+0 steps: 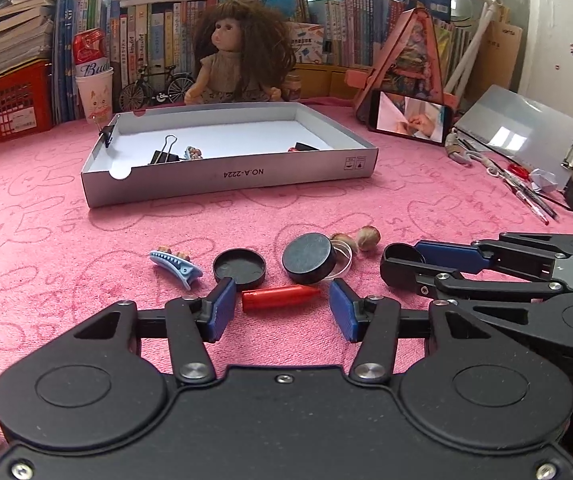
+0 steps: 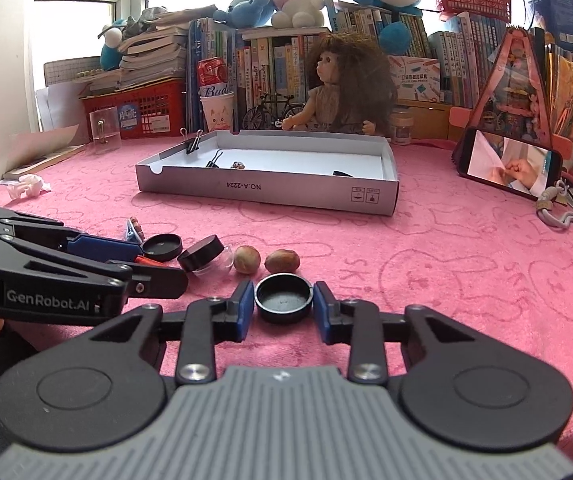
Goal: Organize rigid objects
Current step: 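Grasp the red crayon with the left tool while the right tool grasps a black round lid, then carry the red crayon with the left tool while the right tool carries the lid over the tray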
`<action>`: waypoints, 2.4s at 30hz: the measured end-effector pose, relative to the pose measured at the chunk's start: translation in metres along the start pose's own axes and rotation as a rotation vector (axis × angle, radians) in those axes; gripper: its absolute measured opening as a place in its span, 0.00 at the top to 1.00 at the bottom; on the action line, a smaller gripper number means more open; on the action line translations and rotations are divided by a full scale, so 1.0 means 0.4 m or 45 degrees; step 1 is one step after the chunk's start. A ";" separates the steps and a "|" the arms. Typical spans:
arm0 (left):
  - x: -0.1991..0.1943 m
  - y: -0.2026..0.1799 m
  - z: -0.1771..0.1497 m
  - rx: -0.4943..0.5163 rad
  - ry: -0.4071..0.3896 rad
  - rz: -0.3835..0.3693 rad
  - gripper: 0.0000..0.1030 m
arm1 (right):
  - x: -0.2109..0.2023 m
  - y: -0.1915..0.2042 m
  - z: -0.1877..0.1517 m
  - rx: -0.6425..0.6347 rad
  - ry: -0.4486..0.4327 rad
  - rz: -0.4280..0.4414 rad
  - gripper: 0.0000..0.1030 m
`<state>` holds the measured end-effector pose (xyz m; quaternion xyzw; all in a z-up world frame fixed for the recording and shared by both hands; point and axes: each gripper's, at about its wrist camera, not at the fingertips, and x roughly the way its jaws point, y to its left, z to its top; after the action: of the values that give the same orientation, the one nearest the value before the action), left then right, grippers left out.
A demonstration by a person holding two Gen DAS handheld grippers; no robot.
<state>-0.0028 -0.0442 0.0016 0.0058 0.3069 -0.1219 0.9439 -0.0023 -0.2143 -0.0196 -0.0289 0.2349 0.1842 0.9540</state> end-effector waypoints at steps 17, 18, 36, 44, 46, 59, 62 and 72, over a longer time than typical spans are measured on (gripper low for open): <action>0.002 -0.014 -0.007 0.014 -0.016 0.060 0.60 | 0.005 0.007 0.002 0.008 0.013 0.000 0.64; 0.002 -0.011 -0.006 0.013 -0.014 0.062 0.60 | 0.006 0.009 0.003 0.005 0.014 0.007 0.64; -0.004 0.032 0.029 -0.065 -0.026 0.067 0.60 | 0.017 0.027 0.035 0.032 -0.005 0.091 0.64; 0.002 0.057 0.092 -0.101 -0.095 0.069 0.60 | 0.039 0.002 0.088 0.078 -0.052 0.059 0.64; 0.004 0.064 0.108 -0.110 -0.114 0.078 0.60 | 0.049 -0.004 0.103 0.087 -0.059 0.052 0.64; 0.078 0.158 0.231 -0.157 -0.194 0.168 0.60 | 0.153 -0.080 0.198 0.221 -0.047 0.002 0.64; 0.106 0.184 0.257 -0.161 -0.203 0.178 0.60 | 0.185 -0.102 0.220 0.244 -0.044 -0.022 0.64; 0.235 0.265 0.350 -0.212 -0.165 0.150 0.60 | 0.313 -0.170 0.311 0.323 0.007 -0.037 0.64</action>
<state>0.1765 0.0252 0.0537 -0.0623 0.2535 -0.0405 0.9645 0.1797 -0.2177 0.0313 0.0882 0.2586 0.1391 0.9518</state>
